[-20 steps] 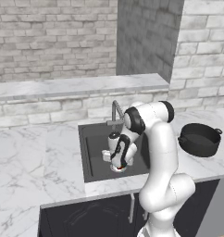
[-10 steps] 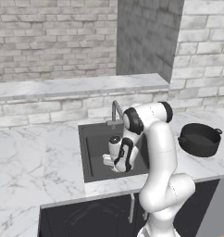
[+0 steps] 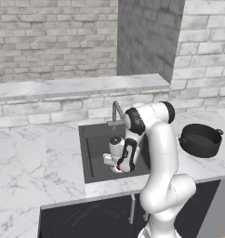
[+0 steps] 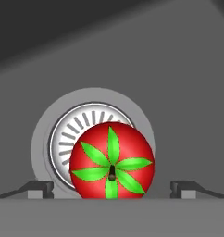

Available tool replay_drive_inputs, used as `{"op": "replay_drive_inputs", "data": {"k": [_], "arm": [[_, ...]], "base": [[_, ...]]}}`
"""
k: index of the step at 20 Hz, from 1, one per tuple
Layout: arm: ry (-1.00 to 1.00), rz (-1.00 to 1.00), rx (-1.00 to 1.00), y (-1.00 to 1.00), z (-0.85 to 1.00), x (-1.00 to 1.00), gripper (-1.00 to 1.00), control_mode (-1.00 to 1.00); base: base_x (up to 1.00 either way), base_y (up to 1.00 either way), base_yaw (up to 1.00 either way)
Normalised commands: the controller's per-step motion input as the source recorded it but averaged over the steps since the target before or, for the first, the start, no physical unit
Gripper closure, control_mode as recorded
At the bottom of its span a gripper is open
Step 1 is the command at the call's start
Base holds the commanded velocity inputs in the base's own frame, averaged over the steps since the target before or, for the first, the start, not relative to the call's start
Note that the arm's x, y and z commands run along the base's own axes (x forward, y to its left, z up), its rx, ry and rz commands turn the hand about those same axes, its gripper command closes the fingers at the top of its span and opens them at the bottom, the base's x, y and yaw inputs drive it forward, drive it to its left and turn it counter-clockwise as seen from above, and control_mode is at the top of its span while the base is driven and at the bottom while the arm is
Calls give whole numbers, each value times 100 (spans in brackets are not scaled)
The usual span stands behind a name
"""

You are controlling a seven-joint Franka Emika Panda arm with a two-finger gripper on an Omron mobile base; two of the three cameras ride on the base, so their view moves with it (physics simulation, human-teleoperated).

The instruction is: Dump the tomato from the pot into the sink. Then turn on the water and wash the tomato. Then turn off the water and put the tomato back in the pot.

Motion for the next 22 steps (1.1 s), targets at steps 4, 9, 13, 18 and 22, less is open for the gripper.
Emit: {"op": "replay_drive_inputs", "data": {"k": [4, 9, 13, 18, 22], "arm": [[-4, 0, 0, -2, 2, 9, -100, -100], [-3, 0, 0, -16, 2, 23, -100, -100], [0, 0, 0, -12, 1, 24, -100, -100], [0, 0, 0, 0, 0, 0, -100, -100], [0, 0, 0, 1, -3, 0, 100, -100]], "base": [[0, 0, 0], [0, 0, 0], [0, 0, 0], [0, 0, 0], [0, 0, 0]]}}
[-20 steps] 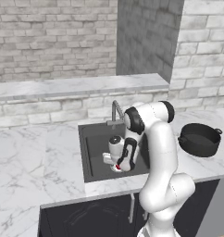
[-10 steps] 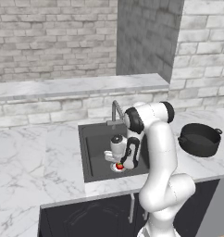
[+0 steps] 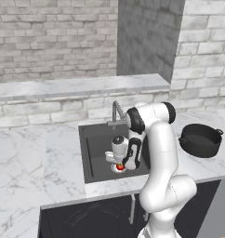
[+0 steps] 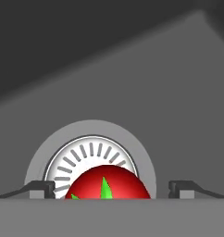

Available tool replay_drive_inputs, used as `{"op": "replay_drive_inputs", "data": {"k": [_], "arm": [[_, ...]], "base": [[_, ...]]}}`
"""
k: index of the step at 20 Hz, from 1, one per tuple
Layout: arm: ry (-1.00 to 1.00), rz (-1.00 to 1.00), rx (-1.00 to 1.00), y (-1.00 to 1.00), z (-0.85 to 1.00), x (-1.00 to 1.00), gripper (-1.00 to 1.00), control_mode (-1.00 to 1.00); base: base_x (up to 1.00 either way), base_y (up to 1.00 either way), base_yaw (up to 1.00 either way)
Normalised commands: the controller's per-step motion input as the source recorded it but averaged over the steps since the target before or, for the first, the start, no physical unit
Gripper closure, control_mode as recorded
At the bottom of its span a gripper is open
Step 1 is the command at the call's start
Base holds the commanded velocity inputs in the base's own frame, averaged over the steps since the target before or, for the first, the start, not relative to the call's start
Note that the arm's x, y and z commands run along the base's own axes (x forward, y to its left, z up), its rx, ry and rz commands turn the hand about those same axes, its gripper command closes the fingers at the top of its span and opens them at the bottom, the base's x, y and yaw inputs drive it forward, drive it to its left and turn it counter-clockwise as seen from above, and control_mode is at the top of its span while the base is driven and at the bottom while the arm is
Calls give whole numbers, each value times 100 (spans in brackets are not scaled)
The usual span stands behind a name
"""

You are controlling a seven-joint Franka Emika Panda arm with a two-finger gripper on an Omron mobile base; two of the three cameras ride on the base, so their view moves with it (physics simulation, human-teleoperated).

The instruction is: Dump the tomato from the pot into the sink. Then turn on the water and wash the tomato. Then turn off the water and put the tomato back in the pot.

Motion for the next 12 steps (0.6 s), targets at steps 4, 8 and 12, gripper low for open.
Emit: {"op": "replay_drive_inputs", "data": {"k": [4, 8, 12], "arm": [[0, 0, 0, 1, -1, 0, 100, -100], [0, 0, 0, 0, 0, 0, 100, -100], [0, 0, 0, 0, 0, 0, 100, -100]], "base": [[0, 0, 0], [0, 0, 0], [0, 0, 0]]}}
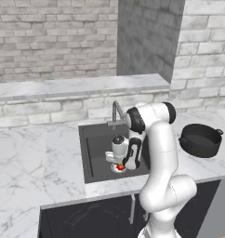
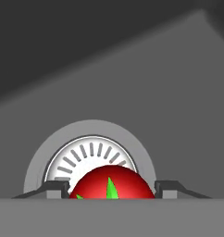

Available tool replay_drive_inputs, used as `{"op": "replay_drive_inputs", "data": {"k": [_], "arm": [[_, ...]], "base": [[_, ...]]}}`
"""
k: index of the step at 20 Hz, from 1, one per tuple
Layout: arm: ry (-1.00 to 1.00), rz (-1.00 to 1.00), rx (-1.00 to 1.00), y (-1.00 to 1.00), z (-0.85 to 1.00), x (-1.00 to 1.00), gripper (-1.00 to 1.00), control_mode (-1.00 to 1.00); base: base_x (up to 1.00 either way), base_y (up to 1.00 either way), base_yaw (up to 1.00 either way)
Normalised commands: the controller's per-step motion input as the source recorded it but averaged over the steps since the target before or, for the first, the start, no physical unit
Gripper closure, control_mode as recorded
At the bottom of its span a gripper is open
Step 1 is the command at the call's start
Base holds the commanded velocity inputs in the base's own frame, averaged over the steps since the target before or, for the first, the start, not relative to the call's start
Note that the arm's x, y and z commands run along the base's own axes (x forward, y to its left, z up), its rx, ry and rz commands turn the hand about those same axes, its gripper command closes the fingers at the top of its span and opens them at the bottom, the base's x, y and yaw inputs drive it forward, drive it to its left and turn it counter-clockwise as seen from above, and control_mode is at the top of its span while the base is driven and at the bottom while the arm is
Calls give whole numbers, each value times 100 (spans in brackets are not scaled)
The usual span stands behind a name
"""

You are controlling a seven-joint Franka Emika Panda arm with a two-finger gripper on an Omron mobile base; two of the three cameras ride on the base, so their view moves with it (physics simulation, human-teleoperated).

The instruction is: Dump the tomato from the pot into the sink. Then turn on the water and wash the tomato. Then turn off the water and put the tomato back in the pot.

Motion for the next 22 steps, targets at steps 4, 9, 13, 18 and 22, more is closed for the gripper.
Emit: {"op": "replay_drive_inputs", "data": {"k": [4, 9, 13, 18, 22], "arm": [[0, 0, 0, -3, 12, 0, 100, -100], [2, 0, 1, -5, 68, 0, 100, -100], [0, 0, 0, 0, 60, -1, 100, -100], [0, 0, 0, -19, 67, 0, 100, -100], [4, 0, 0, -27, 64, -2, 100, -100]], "base": [[0, 0, 0], [0, 0, 0], [0, 0, 0], [0, 0, 0], [0, 0, 0]]}}
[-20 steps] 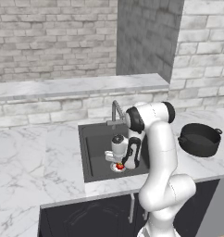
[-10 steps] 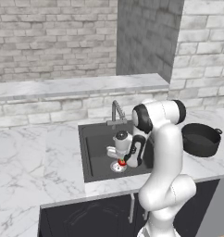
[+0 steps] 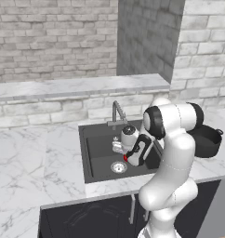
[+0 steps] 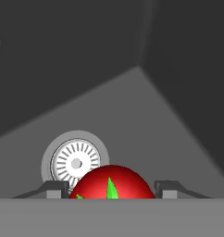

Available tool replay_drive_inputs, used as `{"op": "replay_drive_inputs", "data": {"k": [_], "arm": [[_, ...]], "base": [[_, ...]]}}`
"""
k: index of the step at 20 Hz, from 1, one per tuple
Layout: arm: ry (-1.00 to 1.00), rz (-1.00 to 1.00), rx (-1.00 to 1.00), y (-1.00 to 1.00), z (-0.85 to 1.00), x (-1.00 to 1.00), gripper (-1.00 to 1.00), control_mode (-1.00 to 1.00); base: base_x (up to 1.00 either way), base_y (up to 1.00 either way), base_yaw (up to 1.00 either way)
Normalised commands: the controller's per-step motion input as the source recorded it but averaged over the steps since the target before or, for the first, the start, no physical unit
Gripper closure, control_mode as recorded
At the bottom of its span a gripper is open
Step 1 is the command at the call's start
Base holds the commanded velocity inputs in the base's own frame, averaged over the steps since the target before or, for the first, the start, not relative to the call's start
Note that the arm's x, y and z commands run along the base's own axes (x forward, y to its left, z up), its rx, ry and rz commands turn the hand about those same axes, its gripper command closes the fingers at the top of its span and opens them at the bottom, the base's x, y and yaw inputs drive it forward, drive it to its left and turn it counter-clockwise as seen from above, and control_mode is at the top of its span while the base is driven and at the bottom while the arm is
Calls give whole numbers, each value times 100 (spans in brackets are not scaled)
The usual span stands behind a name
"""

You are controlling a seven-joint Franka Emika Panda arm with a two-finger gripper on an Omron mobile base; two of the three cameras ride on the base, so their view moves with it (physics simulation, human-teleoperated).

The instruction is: Dump the tomato from the pot into the sink. Then turn on the water and wash the tomato. Then turn off the water and put the tomato back in the pot.

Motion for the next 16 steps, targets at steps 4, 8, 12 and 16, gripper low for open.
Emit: {"op": "replay_drive_inputs", "data": {"k": [4, 8, 12, 16], "arm": [[6, 0, 0, -21, 58, -12, 100, -100], [5, 0, 0, -9, 57, -13, 100, -100], [5, 0, 0, 0, 76, -14, 100, -100], [6, 0, 0, 0, 99, -13, 100, -100]], "base": [[0, 0, 0], [0, 0, 0], [0, 0, 0], [0, 0, 0]]}}
